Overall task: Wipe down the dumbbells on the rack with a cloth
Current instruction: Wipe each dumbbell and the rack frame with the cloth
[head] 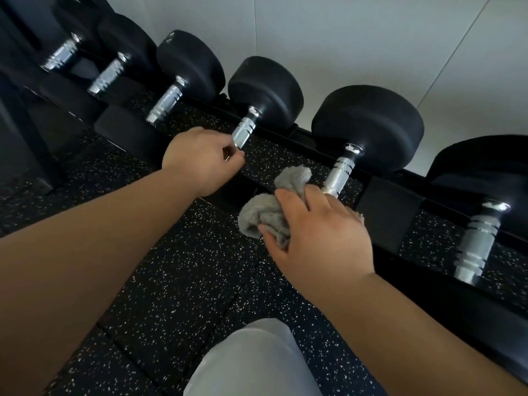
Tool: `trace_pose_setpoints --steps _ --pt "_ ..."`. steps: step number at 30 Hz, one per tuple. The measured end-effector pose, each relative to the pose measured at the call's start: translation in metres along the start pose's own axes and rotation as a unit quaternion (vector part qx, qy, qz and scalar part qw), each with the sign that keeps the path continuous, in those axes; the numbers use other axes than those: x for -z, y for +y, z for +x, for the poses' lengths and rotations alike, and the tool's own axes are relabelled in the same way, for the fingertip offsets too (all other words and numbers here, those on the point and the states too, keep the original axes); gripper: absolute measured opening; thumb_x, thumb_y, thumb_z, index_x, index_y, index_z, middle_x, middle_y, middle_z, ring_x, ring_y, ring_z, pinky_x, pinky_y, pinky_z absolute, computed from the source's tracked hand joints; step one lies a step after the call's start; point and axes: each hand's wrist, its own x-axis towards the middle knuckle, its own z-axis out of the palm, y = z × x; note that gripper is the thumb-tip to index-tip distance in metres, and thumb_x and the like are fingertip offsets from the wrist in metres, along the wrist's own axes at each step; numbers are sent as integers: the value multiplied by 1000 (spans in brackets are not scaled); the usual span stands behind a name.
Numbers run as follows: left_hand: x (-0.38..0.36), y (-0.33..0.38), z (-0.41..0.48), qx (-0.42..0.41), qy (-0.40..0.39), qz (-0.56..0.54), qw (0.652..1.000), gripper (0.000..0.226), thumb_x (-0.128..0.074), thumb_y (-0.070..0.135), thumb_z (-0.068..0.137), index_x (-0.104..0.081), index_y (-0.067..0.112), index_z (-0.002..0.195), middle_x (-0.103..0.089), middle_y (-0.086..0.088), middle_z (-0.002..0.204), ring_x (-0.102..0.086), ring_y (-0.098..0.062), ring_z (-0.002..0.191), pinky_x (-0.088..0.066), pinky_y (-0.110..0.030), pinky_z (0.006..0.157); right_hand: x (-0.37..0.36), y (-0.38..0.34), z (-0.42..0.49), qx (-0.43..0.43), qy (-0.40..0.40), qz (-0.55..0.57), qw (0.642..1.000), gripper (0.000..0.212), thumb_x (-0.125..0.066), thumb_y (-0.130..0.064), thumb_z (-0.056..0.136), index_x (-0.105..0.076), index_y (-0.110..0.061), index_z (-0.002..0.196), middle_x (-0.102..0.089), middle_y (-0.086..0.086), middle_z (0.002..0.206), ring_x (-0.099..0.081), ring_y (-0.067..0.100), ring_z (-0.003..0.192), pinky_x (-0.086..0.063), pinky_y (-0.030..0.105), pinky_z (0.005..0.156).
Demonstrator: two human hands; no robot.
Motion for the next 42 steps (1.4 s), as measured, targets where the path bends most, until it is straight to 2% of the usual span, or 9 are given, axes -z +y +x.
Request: trace_pose_setpoints --steps 4,9,13,20,24,27,35,38,42 --pt "0 -2 2 19 -17 -22 999 38 -47 61 97 -72 33 107 -69 5 101 -58 -22 104 -41 -35 77 -4 32 -36 5 3 63 998 70 -69 -58 89 -50 -28 149 -60 8 135 -57 32 123 -52 54 100" --pt "5 0 4 33 -41 -38 998 41 -47 60 93 -74 30 101 -66 6 93 -60 -25 101 -42 -35 75 4 20 -57 -100 -46 100 989 76 -66 -49 93 -35 -25 158 -45 21 139 -42 45 134 -44 66 104" --pt "10 7 3 40 -60 -26 997 46 -44 60 89 -74 26 97 -69 2 94 -59 -28 103 -48 -40 80 10 -17 -12 -125 -66 46 989 65 -52 -62 94 -54 -24 148 -57 18 134 -46 44 132 -35 62 108" --pt "14 8 3 60 -67 -34 995 44 -47 57 91 -71 21 96 -68 0 92 -58 -28 98 -46 -40 83 3 14 -32 -50 -15 110 993 56 -69 -48 90 -63 -23 140 -62 15 133 -52 39 132 -42 61 106" --pt "12 7 4 57 -72 -26 995 44 -48 55 92 -71 18 91 -66 -2 91 -58 -29 95 -46 -41 80 9 14 -53 -176 -62 141 972 74 -60 -58 92 -39 -23 154 -45 21 138 -39 47 135 -43 70 103" --pt "13 7 6 60 -76 -10 995 46 -47 55 92 -71 16 92 -67 -5 96 -59 -32 96 -48 -44 82 10 -13 -30 -245 -75 130 958 73 -63 -58 90 -46 -17 149 -44 24 141 -34 50 140 -36 75 107" --pt "10 6 8 53 -75 12 996 46 -48 55 92 -71 15 90 -67 -7 100 -59 -32 97 -49 -43 82 7 -14 -4 -105 -32 89 990 49 -73 -43 86 -69 -22 130 -65 11 128 -53 36 121 -42 54 102" --pt "10 6 8 46 -80 13 996 48 -48 56 91 -71 14 92 -67 -9 99 -59 -34 96 -49 -44 81 13 12 -39 -203 -60 147 966 60 -59 -50 93 -55 -19 145 -59 15 130 -52 38 122 -46 57 104" --pt "9 4 10 27 -77 11 997 43 -48 54 90 -66 16 84 -66 -7 92 -59 -33 90 -48 -45 73 10 2 -41 -435 -30 255 863 61 -39 -56 100 -45 -18 147 -45 11 144 -51 35 129 -51 54 101"
